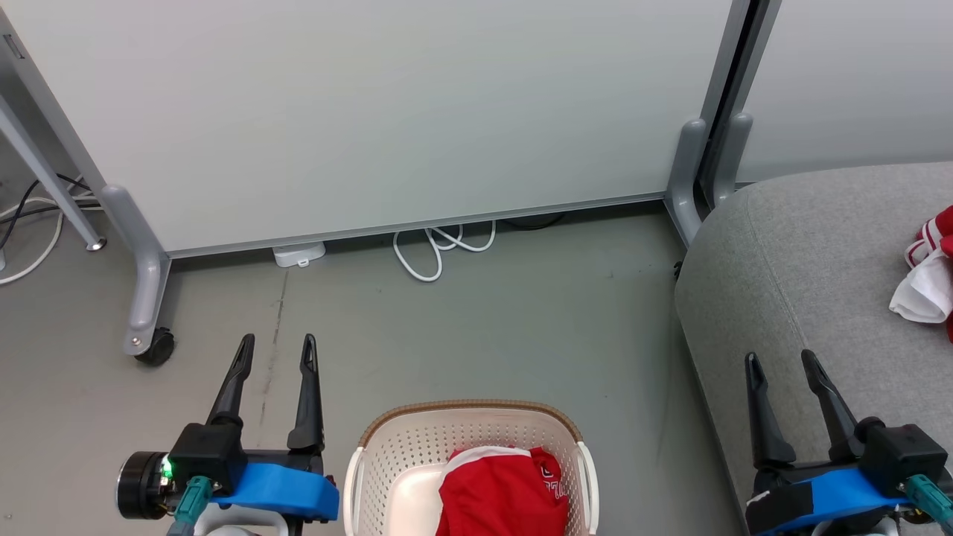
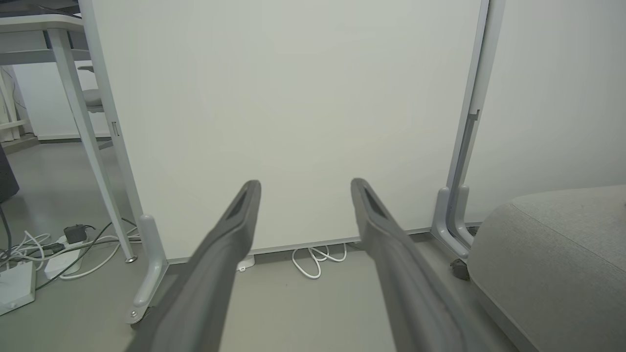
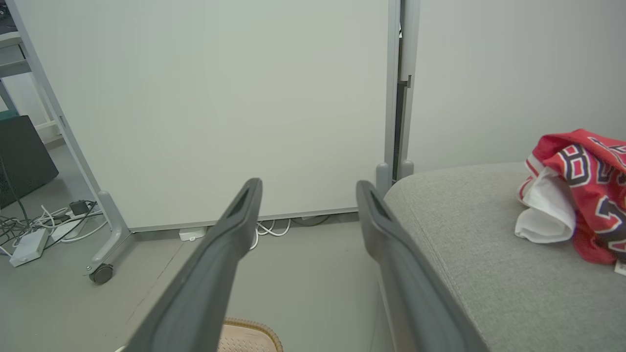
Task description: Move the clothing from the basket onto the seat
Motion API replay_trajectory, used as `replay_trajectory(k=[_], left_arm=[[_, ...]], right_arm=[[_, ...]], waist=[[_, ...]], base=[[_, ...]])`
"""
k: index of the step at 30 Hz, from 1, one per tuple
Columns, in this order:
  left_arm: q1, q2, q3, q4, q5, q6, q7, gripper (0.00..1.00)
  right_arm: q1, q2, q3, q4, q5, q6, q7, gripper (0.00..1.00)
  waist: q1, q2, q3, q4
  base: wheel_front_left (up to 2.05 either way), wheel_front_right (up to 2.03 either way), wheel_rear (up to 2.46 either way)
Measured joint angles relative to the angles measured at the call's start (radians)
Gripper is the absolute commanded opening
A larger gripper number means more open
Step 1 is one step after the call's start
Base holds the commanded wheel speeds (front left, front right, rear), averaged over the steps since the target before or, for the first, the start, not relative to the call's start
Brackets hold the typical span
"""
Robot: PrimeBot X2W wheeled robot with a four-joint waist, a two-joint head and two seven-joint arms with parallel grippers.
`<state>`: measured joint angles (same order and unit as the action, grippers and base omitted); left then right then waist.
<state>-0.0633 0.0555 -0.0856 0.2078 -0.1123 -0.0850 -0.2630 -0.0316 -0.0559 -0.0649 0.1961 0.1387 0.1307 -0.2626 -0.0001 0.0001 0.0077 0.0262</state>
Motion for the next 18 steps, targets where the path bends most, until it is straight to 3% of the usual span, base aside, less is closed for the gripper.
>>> replay_trajectory(k=[18], left_arm=[[0.007,-0.004,0.005,0.007,0.012,-0.014,0.0,1.0]], right_arm=[[0.002,0.004,0.006,0.008,0.013,0.0,0.0,1.0]], waist=[[0.0001,0.0,0.003,-0.015]], base=[[0.0,0.0,0.0]])
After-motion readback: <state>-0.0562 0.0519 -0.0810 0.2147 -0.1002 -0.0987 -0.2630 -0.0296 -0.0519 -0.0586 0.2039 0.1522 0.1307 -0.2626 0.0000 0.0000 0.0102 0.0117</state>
